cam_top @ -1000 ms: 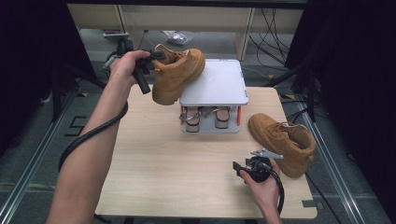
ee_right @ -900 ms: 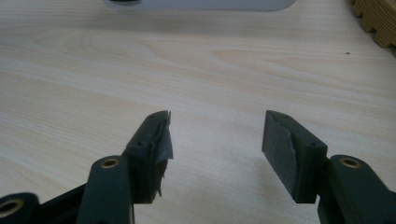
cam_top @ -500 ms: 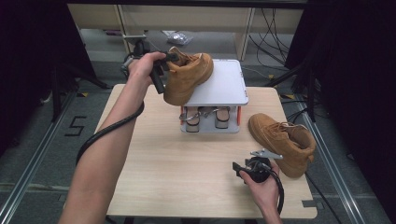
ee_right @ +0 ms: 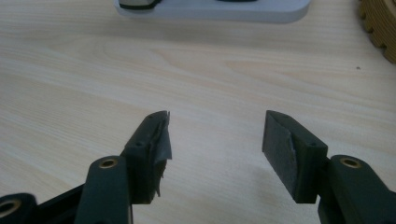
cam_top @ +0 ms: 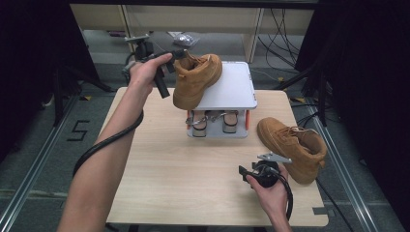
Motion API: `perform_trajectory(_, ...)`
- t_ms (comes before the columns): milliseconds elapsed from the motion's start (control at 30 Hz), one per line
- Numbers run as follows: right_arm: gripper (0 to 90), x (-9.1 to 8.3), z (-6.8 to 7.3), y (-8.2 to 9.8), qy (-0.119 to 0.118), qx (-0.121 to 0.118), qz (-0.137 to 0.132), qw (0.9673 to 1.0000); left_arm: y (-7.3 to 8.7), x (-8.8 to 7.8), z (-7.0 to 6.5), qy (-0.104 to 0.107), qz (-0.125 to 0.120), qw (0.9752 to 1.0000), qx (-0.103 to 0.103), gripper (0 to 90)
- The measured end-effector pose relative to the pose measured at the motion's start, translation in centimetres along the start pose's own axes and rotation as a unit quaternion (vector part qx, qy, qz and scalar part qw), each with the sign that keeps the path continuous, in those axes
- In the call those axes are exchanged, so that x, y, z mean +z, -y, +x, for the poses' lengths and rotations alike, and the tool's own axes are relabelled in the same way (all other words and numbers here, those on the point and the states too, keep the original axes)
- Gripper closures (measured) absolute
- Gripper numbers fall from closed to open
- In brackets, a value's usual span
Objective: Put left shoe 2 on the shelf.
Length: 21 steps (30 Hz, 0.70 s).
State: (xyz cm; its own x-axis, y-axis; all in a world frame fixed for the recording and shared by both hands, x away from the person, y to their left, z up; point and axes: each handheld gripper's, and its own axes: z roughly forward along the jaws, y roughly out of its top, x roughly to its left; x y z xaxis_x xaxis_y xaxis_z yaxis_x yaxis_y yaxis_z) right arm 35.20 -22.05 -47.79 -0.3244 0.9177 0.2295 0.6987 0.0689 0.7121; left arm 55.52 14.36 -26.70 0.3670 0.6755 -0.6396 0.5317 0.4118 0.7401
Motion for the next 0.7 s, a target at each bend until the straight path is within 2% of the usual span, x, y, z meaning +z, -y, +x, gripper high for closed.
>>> perform_trajectory(67,43.7,-0.2,0.3,-0.4,-0.005,-0.002,-0.002,1.0000,-0.1,-1.7,0.1,0.000,-0.006,0.9997,0.024,46.8)
perform_trajectory(100,46.1,-0.2,0.4,-0.6,-0.009,-0.002,-0.011,0.9999,0.1,-2.8,0.5,-0.006,-0.009,0.9992,0.039,49.8)
perform_trajectory(133,51.5,-0.4,0.3,-1.0,-0.010,-0.026,-0.017,0.9995,0.3,-3.4,0.7,-0.013,-0.006,0.9986,0.052,60.7)
perform_trajectory(167,55.2,-0.4,0.5,-1.2,-0.019,-0.025,-0.017,0.9994,0.7,-4.1,1.2,-0.021,0.002,0.9973,0.070,66.7)
perform_trajectory(200,60.7,-0.4,0.9,-1.5,-0.015,-0.020,-0.019,0.9995,1.1,-4.5,1.5,-0.030,0.006,0.9964,0.079,74.1)
perform_trajectory(233,64.4,-0.5,1.3,-1.8,-0.018,-0.014,-0.018,0.9996,1.8,-5.1,2.3,-0.039,0.021,0.9948,0.092,79.0)
perform_trajectory(300,71.2,-0.3,2.0,-2.9,-0.044,-0.017,-0.028,0.9985,3.2,-5.4,3.6,-0.044,0.041,0.9933,0.099,83.4)
perform_trajectory(333,76.8,0.0,2.3,-3.7,-0.051,-0.038,-0.036,0.9973,3.9,-5.5,4.2,-0.046,0.044,0.9930,0.099,85.9)
perform_trajectory(367,79.9,0.1,2.8,-4.3,-0.055,-0.046,-0.040,0.9966,4.6,-5.4,4.8,-0.050,0.048,0.9925,0.100,86.8)
perform_trajectory(400,83.0,0.1,3.6,-5.0,-0.056,-0.033,-0.039,0.9971,5.3,-5.2,5.2,-0.054,0.056,0.9913,0.106,88.0)
perform_trajectory(433,85.7,0.2,4.2,-5.7,-0.062,-0.035,-0.037,0.9967,5.9,-4.9,5.6,-0.052,0.060,0.9908,0.110,88.5)
perform_trajectory(467,88.3,0.4,4.5,-6.5,-0.066,-0.057,-0.049,0.9950,6.5,-4.7,5.8,-0.049,0.060,0.9910,0.109,88.6)
perform_trajectory(500,89.3,0.5,5.2,-7.2,-0.068,-0.055,-0.050,0.9950,7.0,-4.3,6.0,-0.046,0.063,0.9909,0.110,88.8)
perform_trajectory(567,89.9,1.0,6.0,-8.7,-0.073,-0.072,-0.063,0.9928,7.7,-3.7,6.1,-0.043,0.065,0.9907,0.112,88.8)
perform_trajectory(667,89.9,2.1,7.6,-11.3,-0.082,-0.085,-0.074,0.9902,8.2,-3.0,5.9,-0.041,0.064,0.9896,0.122,88.6)
perform_trajectory(700,89.9,2.2,7.8,-11.7,-0.083,-0.087,-0.077,0.9898,8.3,-2.8,5.8,-0.043,0.069,0.9888,0.125,88.6)
